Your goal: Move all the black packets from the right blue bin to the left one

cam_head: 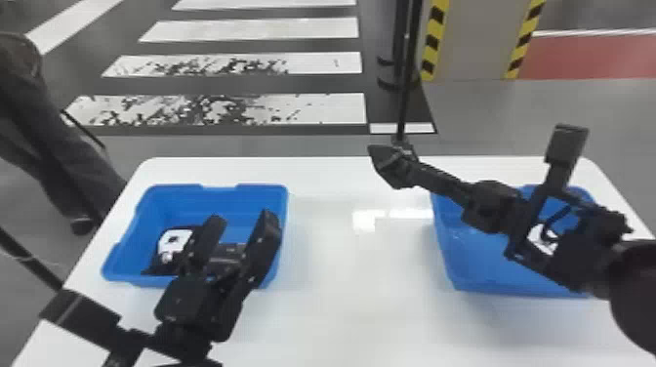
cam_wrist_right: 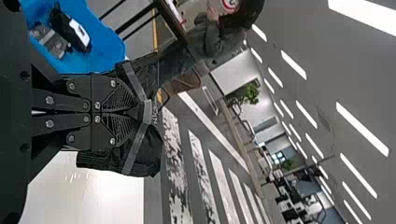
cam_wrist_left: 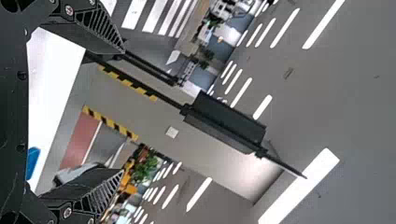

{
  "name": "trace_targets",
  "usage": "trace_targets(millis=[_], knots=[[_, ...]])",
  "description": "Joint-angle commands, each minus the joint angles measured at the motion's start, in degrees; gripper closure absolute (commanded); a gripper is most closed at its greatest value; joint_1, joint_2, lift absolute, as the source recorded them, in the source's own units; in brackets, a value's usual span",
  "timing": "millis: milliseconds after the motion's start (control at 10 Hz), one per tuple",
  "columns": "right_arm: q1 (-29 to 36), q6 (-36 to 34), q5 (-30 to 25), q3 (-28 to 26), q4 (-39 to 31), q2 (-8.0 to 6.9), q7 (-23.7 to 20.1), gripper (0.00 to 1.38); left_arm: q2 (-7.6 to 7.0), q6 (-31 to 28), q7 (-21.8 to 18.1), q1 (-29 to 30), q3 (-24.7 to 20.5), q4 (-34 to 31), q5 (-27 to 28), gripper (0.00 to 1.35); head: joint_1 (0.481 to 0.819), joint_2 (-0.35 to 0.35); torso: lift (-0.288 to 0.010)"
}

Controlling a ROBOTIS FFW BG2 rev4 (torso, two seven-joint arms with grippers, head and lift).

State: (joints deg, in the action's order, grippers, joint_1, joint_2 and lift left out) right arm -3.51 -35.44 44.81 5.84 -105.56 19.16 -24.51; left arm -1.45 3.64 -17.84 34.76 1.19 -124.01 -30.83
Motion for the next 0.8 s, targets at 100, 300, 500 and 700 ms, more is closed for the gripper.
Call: trace_targets(millis=[100, 300, 500, 700], knots=[[-1.8, 0.3, 4.1, 6.5, -0.1, 1.06, -0.2, 1.26, -0.22, -4.3, -0.7, -1.6, -1.2, -0.4, 0.8, 0.13, 0.695, 0.108, -0.14], [-2.4, 0.4, 7.4, 11.1, -1.0, 1.23, -0.3, 1.26, -0.05, -4.6, -0.7, -1.6, -1.8, -0.4, 1.3, 0.13, 0.695, 0.154, -0.14], [-3.4, 0.6, 7.3, 13.4, -0.7, 1.32, -0.3, 1.26, 0.57, -4.5, -0.4, -1.4, -4.2, -0.4, 5.9, 0.13, 0.695, 0.217, -0.14], [-3.8, 0.9, 8.2, 14.5, -0.5, 1.49, -0.3, 1.26, 0.57, -4.8, -0.2, -1.6, -4.2, -0.4, 5.9, 0.13, 0.695, 0.257, -0.14]])
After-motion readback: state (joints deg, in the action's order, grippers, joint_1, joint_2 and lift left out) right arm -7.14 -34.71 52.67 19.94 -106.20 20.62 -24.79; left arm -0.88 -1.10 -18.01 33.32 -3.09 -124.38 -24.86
